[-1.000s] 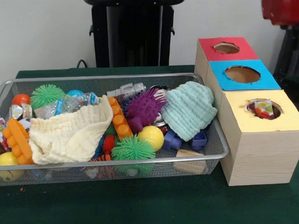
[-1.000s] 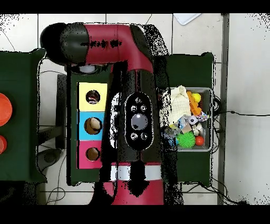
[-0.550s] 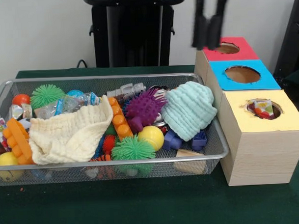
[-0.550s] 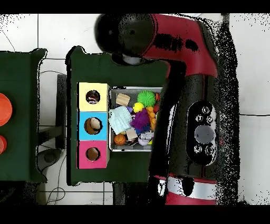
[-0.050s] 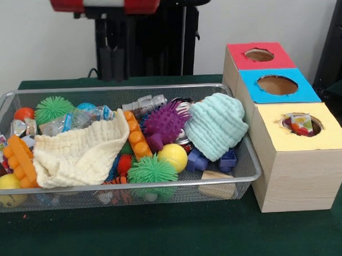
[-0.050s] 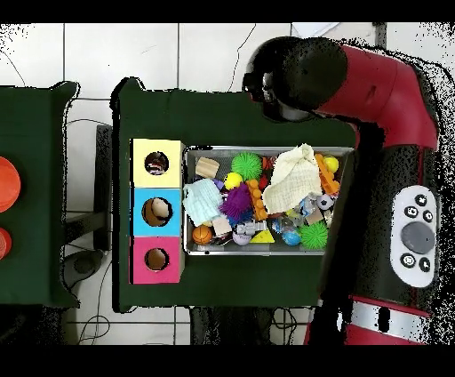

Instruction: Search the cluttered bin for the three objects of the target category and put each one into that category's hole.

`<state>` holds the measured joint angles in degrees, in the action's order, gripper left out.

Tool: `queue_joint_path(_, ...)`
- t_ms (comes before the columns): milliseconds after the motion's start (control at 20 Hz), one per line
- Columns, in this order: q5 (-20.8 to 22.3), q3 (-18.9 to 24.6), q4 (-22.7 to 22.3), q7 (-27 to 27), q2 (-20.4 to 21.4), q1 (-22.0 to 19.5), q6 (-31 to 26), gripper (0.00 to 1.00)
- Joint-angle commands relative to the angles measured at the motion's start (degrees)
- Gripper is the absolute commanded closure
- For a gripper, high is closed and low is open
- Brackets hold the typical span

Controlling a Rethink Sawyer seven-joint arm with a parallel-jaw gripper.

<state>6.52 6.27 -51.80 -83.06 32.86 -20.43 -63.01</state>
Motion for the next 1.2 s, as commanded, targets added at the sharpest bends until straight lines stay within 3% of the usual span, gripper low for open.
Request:
queue_joint_path(50,4.8,8.3,-8.1,21.4,-3.5,-1.4,1.3,1.0)
queue_joint_path(250,6.5,9.7,-3.8,23.7,-6.8,-2.4,-0.2,1.0)
queue_joint_path(550,8.5,11.9,-1.4,26.3,-10.6,-4.3,1.5,1.0)
queue_joint_path(800,11.1,13.8,3.9,30.5,-14.1,-5.7,-1.0,1.0)
queue_joint_path(1050,14.4,17.3,16.1,37.7,-19.8,-7.5,-7.1,1.0)
queue_joint_path(1200,15.7,18.1,20.3,39.1,-20.6,-7.4,-11.4,1.0)
